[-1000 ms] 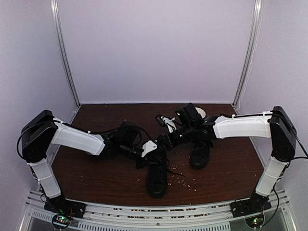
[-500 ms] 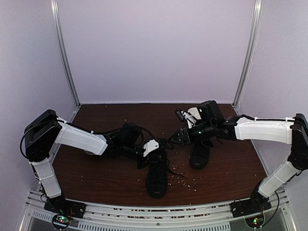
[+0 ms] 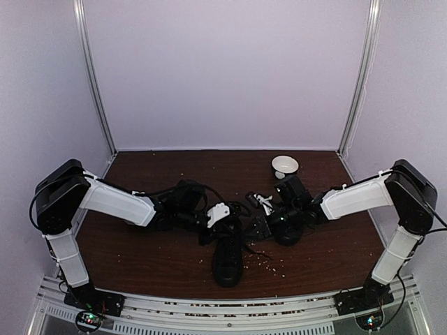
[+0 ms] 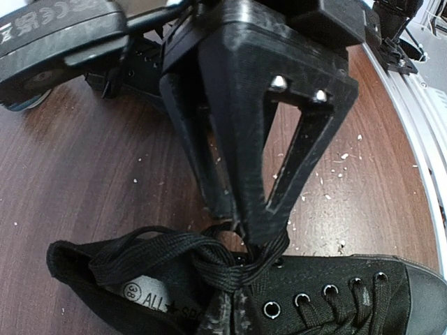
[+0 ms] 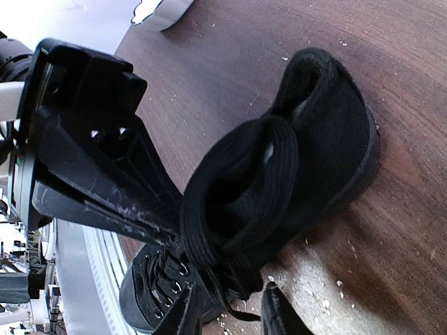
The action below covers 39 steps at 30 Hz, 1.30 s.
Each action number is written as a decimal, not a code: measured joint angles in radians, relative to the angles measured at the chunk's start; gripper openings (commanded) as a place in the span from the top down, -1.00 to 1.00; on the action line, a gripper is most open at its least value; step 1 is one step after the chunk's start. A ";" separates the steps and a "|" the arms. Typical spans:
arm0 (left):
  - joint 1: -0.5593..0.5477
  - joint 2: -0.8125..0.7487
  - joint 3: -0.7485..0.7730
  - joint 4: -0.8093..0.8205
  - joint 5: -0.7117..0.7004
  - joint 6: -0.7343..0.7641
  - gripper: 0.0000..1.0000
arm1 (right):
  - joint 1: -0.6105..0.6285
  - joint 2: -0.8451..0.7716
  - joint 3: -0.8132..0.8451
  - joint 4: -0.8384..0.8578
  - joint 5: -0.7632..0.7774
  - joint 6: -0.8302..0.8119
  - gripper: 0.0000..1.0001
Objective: Tie the shoes
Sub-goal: Tie the loops with the shoelace on the shoe.
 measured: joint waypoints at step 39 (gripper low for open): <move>0.039 -0.018 -0.004 -0.134 0.052 0.011 0.36 | 0.029 0.064 0.197 -0.165 -0.026 -0.142 0.49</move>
